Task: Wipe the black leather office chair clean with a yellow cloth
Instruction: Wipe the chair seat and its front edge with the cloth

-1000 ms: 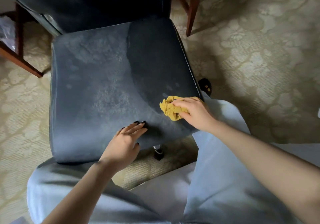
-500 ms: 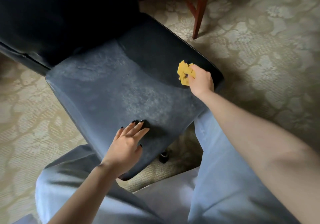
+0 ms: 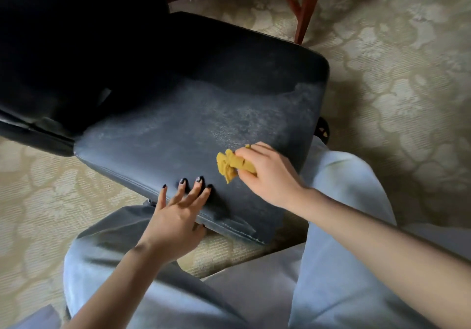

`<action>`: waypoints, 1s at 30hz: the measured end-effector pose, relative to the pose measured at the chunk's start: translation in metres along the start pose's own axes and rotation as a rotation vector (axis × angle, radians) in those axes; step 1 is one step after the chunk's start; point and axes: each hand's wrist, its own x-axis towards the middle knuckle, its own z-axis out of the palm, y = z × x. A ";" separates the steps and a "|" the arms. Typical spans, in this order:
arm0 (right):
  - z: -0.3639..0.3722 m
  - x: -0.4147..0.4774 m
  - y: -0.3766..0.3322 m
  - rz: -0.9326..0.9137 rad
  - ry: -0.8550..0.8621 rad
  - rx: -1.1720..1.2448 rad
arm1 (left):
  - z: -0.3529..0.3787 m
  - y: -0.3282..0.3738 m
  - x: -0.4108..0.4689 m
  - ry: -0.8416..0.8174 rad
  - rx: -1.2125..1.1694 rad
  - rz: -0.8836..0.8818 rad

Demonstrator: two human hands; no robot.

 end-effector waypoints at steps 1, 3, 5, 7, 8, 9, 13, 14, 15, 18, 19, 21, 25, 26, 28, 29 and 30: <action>0.000 0.001 0.000 0.001 -0.012 0.004 | 0.003 0.005 0.002 -0.014 0.020 0.011; -0.001 0.005 0.004 0.022 -0.005 0.010 | 0.002 0.020 0.007 -0.026 0.038 0.020; -0.005 0.010 0.010 0.069 0.000 0.018 | -0.001 0.032 0.012 -0.034 0.065 0.027; -0.009 0.014 0.018 0.092 -0.016 0.012 | -0.002 0.041 0.017 -0.057 0.099 0.025; -0.010 0.016 0.022 0.093 -0.027 0.005 | -0.003 0.045 0.020 -0.073 0.120 0.026; -0.010 0.017 0.025 0.091 -0.036 0.001 | -0.005 0.050 0.023 -0.084 0.142 0.030; -0.015 0.025 0.033 0.089 -0.073 -0.012 | -0.006 0.070 0.033 -0.095 0.123 0.048; -0.018 0.026 0.034 0.084 -0.081 -0.013 | -0.006 0.074 0.036 -0.099 0.113 0.052; -0.020 0.028 0.035 0.074 -0.089 -0.014 | -0.006 0.078 0.039 -0.100 0.097 0.057; -0.029 0.035 0.034 0.039 -0.135 -0.022 | -0.009 0.090 0.048 -0.126 0.018 0.064; -0.033 0.037 0.032 0.029 -0.149 -0.024 | -0.012 0.093 0.051 -0.141 -0.016 0.065; -0.044 0.042 0.028 0.011 -0.174 -0.026 | -0.021 0.100 0.056 -0.172 -0.102 0.060; -0.076 0.053 0.014 -0.023 -0.180 -0.036 | -0.054 0.109 0.053 -0.119 -0.399 -0.005; -0.086 0.056 0.009 -0.030 -0.167 -0.040 | -0.064 0.109 0.051 -0.058 -0.472 0.001; -0.106 0.061 -0.001 -0.053 -0.112 -0.040 | -0.088 0.110 0.043 0.089 -0.603 0.049; -0.118 0.064 -0.007 -0.069 -0.077 -0.040 | -0.102 0.112 0.038 0.167 -0.670 0.078; -0.130 0.067 -0.015 -0.085 -0.040 -0.041 | -0.118 0.114 0.031 0.233 -0.734 0.104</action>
